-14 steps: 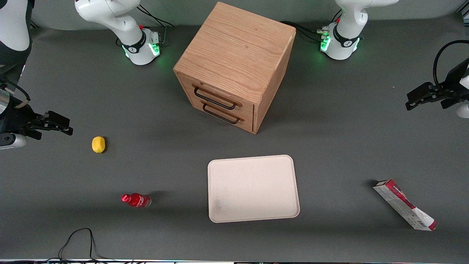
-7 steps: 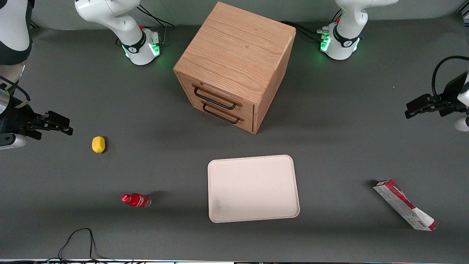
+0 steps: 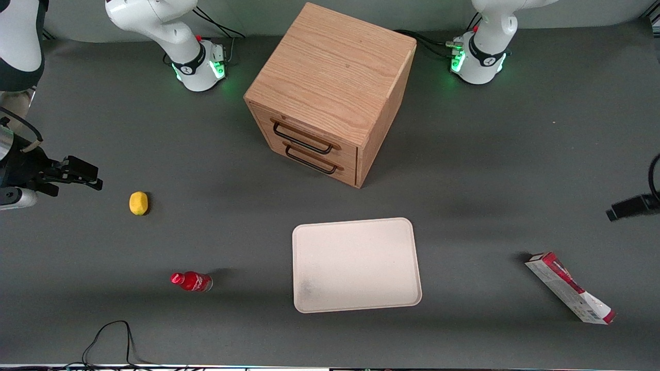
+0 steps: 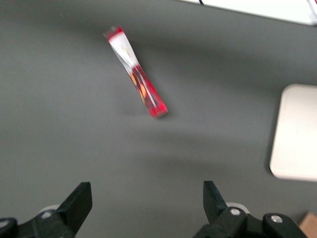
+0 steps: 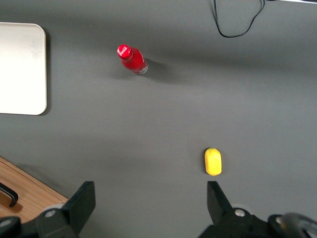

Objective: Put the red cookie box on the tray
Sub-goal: 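Lower the open left gripper over the cookie box's red end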

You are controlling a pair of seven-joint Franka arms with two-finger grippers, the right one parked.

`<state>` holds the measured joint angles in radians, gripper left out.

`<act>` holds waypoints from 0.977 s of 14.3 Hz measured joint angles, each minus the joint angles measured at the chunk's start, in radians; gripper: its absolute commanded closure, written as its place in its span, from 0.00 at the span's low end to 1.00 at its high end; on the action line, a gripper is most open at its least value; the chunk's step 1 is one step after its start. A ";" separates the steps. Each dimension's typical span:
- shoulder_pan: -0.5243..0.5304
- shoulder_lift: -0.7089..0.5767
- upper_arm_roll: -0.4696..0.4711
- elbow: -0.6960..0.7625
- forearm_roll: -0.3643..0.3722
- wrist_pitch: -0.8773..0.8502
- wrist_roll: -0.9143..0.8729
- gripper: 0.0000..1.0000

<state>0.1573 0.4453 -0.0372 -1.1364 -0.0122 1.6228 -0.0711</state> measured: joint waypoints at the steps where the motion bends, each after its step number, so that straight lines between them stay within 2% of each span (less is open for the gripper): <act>1: 0.014 0.049 0.000 0.057 0.000 0.000 0.000 0.00; 3: 0.036 0.134 0.000 0.157 0.000 0.000 0.000 0.00; 6: 0.048 0.199 0.005 0.230 0.000 0.000 -0.009 0.00; 11: 0.047 0.222 0.005 0.233 0.000 0.005 -0.125 0.00; 14: 0.040 0.282 0.002 0.179 0.000 0.148 -0.180 0.00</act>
<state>0.1974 0.7277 -0.0351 -0.9576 -0.0123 1.7708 -0.2507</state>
